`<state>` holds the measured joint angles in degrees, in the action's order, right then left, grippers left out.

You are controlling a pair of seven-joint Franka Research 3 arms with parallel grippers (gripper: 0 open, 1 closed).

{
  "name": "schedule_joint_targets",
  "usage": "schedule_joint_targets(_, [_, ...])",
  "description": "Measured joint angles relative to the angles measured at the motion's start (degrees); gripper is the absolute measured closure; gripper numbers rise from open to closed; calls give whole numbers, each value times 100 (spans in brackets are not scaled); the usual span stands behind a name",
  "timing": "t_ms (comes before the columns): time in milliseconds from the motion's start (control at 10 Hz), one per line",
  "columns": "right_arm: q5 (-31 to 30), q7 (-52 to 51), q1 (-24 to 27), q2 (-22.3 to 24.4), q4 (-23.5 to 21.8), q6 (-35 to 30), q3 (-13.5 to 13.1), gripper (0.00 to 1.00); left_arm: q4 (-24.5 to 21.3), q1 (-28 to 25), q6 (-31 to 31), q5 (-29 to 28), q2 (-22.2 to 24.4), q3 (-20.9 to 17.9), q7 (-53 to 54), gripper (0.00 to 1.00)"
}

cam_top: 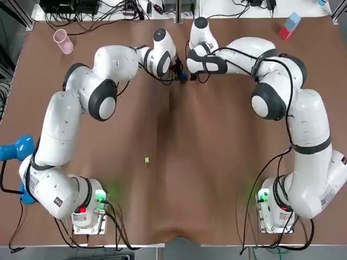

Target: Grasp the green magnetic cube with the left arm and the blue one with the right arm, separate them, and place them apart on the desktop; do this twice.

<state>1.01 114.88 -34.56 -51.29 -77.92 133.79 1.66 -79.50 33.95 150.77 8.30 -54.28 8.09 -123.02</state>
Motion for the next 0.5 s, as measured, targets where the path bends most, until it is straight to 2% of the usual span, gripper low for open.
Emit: schedule_joint_targets(500, [-1, 735, -209, -158, 376, 44, 91, 29, 72, -17, 3, -2, 40, 1, 37, 77])
